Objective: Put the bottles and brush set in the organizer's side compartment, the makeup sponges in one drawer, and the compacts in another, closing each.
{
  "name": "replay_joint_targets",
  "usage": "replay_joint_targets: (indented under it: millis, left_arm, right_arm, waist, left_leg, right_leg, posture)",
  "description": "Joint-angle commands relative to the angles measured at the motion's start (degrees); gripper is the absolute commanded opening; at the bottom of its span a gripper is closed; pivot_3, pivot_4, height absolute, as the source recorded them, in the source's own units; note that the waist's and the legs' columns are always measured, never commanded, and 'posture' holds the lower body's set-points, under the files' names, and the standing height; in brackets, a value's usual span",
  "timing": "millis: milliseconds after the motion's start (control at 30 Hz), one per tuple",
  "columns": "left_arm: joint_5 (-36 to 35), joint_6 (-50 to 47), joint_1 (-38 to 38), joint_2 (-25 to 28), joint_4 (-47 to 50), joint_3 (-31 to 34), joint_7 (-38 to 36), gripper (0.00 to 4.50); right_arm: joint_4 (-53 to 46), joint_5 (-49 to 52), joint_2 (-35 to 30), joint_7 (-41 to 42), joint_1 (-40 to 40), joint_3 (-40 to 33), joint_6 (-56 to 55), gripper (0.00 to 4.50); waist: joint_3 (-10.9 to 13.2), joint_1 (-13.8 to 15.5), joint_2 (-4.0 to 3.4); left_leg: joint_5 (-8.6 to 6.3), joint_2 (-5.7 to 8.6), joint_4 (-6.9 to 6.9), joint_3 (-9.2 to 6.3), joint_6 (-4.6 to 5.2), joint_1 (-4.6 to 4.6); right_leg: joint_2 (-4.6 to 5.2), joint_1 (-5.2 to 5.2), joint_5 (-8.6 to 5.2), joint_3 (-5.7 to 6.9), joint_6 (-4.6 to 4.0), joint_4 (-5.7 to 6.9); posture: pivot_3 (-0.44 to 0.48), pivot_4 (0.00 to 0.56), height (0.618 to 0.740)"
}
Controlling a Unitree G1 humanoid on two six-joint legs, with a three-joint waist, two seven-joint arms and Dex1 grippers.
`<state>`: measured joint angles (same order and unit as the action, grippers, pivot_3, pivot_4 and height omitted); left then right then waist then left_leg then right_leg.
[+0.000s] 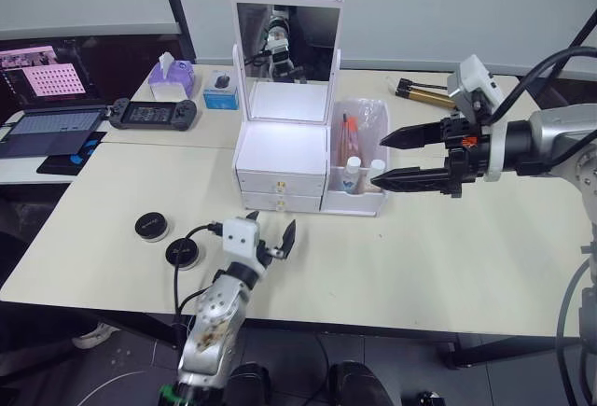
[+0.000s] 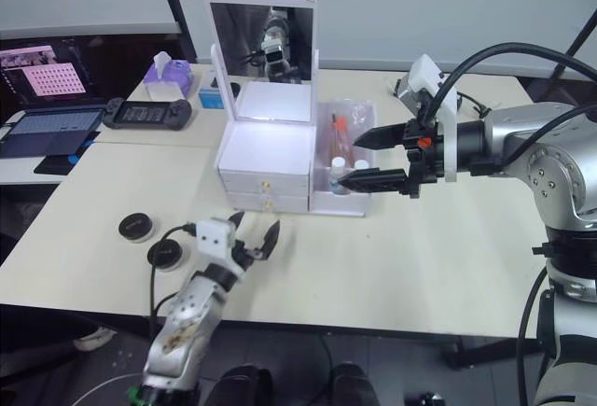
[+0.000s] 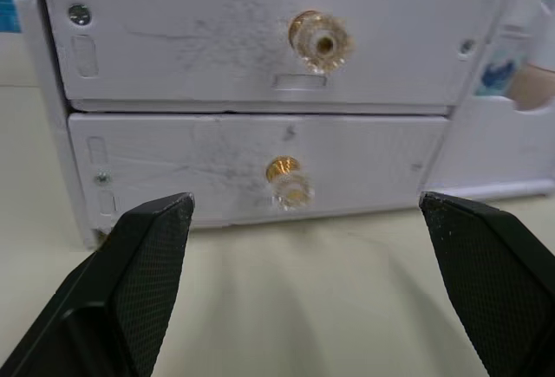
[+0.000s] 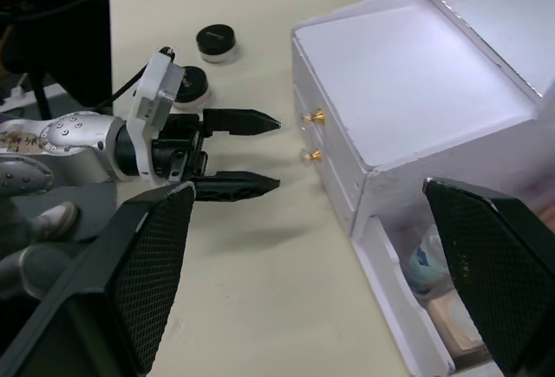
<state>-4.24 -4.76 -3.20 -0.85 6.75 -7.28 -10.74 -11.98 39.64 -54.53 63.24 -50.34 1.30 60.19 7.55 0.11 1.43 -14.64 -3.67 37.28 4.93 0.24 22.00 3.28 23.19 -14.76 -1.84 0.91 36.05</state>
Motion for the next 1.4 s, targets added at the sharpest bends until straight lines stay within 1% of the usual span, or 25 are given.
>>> replay_joint_targets:
  millis: [33,167,267,400,433,500,667,700,900,1000,1100,1267,1400]
  left_arm:
    - [2.5,4.4,-2.7,-0.9,-6.0,-1.3,1.3,4.48]
    - [2.1,6.7,-4.6,-2.3,-10.2,-1.6,1.1,4.48]
    - [2.3,7.9,-5.4,-2.8,-12.7,-1.0,2.2,3.89]
    - [2.1,9.6,-7.4,-2.7,-15.0,-0.2,2.9,2.7]
    - [2.2,9.9,-8.0,-2.8,-15.5,-0.1,3.1,2.31]
    - [2.6,10.6,-8.7,-2.8,-16.1,0.0,3.7,1.71]
    - [3.0,11.4,-8.8,-2.9,-16.3,-0.3,4.3,0.1]
    - [3.1,11.5,-8.7,-2.9,-16.2,-0.5,4.3,0.04]
    - [4.4,11.0,-7.7,-2.8,-15.3,-0.9,5.4,0.04]
    - [2.7,11.2,-7.2,-2.8,-14.5,-0.7,3.7,0.04]
    - [3.1,11.1,-7.1,-2.8,-14.3,-0.3,4.4,0.64]
    - [4.1,11.4,-7.8,-3.0,-14.6,-0.7,5.1,2.15]
    - [3.9,11.8,-7.9,-3.0,-14.3,-1.2,4.5,2.15]
  right_arm:
    - [-1.6,1.0,-1.2,0.5,-0.2,-2.0,-0.1,4.5]
    - [-1.6,1.3,-1.3,0.3,-1.3,-2.3,0.5,4.5]
    - [-2.1,1.6,-2.1,0.5,-0.9,-2.5,0.9,4.5]
    - [-1.7,1.6,-2.1,-0.5,-1.0,-2.7,1.1,4.5]
    - [-1.6,1.6,-2.1,-0.5,-1.2,-2.6,1.2,4.5]
    - [-1.6,1.8,-2.2,-0.6,-1.2,-2.5,1.4,4.5]
    - [-1.7,1.9,-2.3,-0.6,-1.1,-2.5,1.6,4.5]
    - [-1.7,1.9,-2.3,-0.6,-1.1,-2.4,1.5,4.5]
    - [-1.9,1.8,-2.1,-0.4,-0.9,-2.1,1.2,4.5]
    - [-1.7,1.6,-1.9,-0.4,-0.9,-1.8,0.9,4.5]
    - [-1.7,1.6,-1.7,-0.4,-1.0,-1.8,0.9,4.5]
    - [-2.5,2.2,-1.8,0.0,-0.8,-1.7,1.4,4.5]
    - [-2.7,2.4,-1.6,-0.3,-0.9,-1.7,1.5,4.5]
  waist:
    - [0.0,0.1,0.0]
    - [0.0,0.0,0.0]
    - [0.0,0.1,0.0]
    - [0.0,0.1,0.0]
    - [0.0,0.1,0.0]
    - [0.0,0.2,0.0]
    - [0.0,0.3,0.0]
    - [0.0,0.3,0.0]
    - [0.0,0.4,0.0]
    - [0.0,0.4,0.0]
    - [0.0,0.4,0.0]
    - [0.0,0.4,0.0]
    - [0.0,0.4,0.0]
  left_leg:
    - [-0.01,0.01,0.0,0.0,0.01,0.0]
    - [-0.01,-0.01,-0.01,0.0,0.02,0.0]
    - [-0.01,0.0,-0.01,0.0,0.01,0.01]
    - [-0.01,0.0,0.0,0.0,0.01,0.01]
    - [-0.01,0.01,0.0,0.0,0.01,0.01]
    - [-0.01,0.01,0.0,-0.01,0.01,0.02]
    - [-0.01,0.01,0.0,0.0,0.01,0.02]
    - [-0.01,0.01,0.0,0.0,0.01,0.02]
    - [-0.01,0.02,0.0,0.0,0.01,0.03]
    - [-0.01,0.01,0.0,0.0,0.01,0.02]
    - [-0.01,0.01,0.0,0.0,0.01,0.03]
    - [-0.01,0.01,0.0,0.0,0.01,0.02]
    - [-0.01,0.01,0.0,0.0,0.01,0.02]
  right_leg:
    - [0.0,0.0,0.0,0.0,0.0,0.0]
    - [-0.01,0.03,0.0,0.0,0.0,0.01]
    - [0.0,0.03,0.0,0.01,0.0,0.01]
    - [0.01,0.01,0.0,0.01,0.0,0.01]
    - [0.01,0.01,0.0,0.01,0.01,0.01]
    - [0.01,0.02,0.0,0.01,0.01,0.01]
    - [0.01,0.02,0.01,0.01,0.01,0.01]
    - [0.02,0.02,0.01,0.01,0.02,0.01]
    - [0.02,0.03,0.01,0.01,0.02,0.01]
    - [0.01,0.03,0.01,0.01,0.02,0.01]
    - [0.01,0.03,0.01,0.01,0.02,0.01]
    - [0.02,0.03,0.01,0.01,0.02,0.01]
    - [0.02,0.03,0.01,0.01,0.02,0.01]
  posture:
    - [0.0,0.15,0.732]
    - [0.0,0.15,0.732]
    - [0.0,0.15,0.732]
    - [0.0,0.15,0.732]
    - [0.0,0.15,0.732]
    - [0.0,0.15,0.732]
    - [0.0,0.15,0.732]
    - [0.0,0.15,0.732]
    - [0.0,0.15,0.732]
    - [0.0,0.15,0.732]
    - [0.0,0.15,0.732]
    - [0.0,0.15,0.732]
    - [0.0,0.15,0.732]
